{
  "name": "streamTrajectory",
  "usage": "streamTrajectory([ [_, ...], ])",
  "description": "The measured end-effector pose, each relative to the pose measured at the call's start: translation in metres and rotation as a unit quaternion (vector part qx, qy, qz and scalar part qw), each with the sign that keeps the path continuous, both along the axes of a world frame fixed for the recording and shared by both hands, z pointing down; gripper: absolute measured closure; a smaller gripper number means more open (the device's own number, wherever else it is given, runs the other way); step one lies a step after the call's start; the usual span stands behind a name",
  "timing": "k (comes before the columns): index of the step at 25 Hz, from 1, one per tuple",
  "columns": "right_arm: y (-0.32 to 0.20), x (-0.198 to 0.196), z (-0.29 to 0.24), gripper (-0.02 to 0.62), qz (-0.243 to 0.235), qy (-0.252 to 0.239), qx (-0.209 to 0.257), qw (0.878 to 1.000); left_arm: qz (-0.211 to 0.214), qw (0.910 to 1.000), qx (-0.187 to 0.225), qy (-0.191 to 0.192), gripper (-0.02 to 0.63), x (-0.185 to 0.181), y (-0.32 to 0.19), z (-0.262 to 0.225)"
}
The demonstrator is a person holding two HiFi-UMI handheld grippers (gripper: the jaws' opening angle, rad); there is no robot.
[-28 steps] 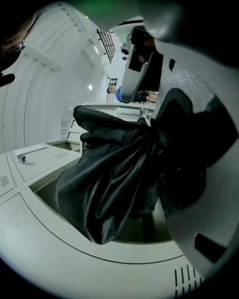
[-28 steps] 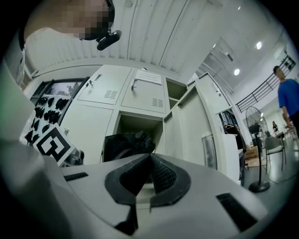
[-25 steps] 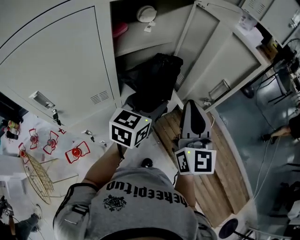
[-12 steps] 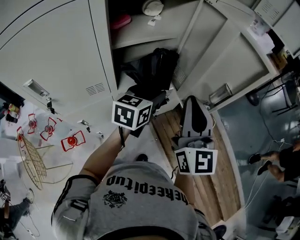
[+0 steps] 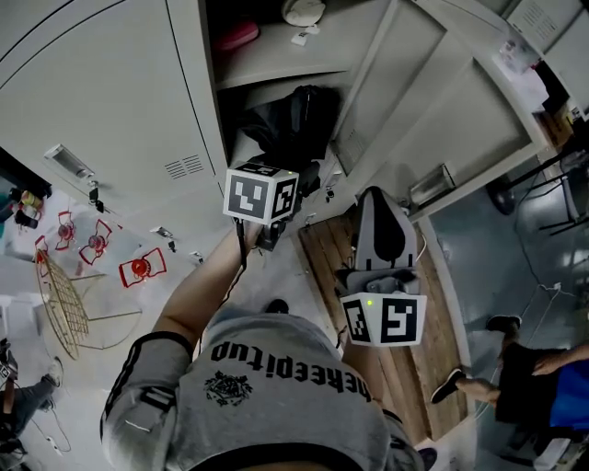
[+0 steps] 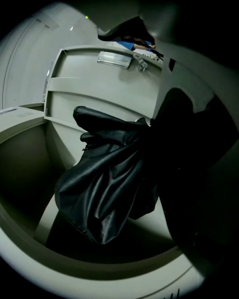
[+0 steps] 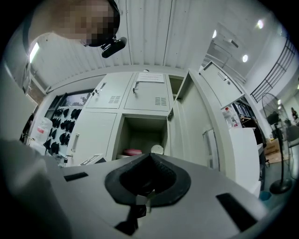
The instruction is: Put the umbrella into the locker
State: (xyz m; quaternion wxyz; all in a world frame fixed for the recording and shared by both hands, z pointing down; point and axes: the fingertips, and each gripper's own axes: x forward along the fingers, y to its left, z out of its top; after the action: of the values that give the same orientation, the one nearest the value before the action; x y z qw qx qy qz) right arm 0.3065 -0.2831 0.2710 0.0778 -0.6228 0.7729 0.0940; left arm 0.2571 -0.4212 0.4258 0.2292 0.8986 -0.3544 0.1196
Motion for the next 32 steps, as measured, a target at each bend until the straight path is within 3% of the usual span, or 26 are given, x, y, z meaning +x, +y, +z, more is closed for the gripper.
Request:
streamTrajectory([
  [10, 0.005, 0.012, 0.001, 0.592, -0.006, -0.006, 0.003, 1.0, -0.033, 0.9987, -0.033, -0.02, 0.345, 0.003, -0.026, 0.018],
  [16, 0.007, 0.018, 0.002, 0.592, -0.009, -0.011, 0.003, 1.0, -0.049, 0.9969, -0.06, -0.013, 0.345, 0.005, -0.042, 0.023],
  [32, 0.0, 0.026, 0.002, 0.592, -0.019, -0.019, 0.005, 1.0, -0.094, 0.9907, -0.065, -0.074, 0.344, 0.001, -0.088, 0.03],
])
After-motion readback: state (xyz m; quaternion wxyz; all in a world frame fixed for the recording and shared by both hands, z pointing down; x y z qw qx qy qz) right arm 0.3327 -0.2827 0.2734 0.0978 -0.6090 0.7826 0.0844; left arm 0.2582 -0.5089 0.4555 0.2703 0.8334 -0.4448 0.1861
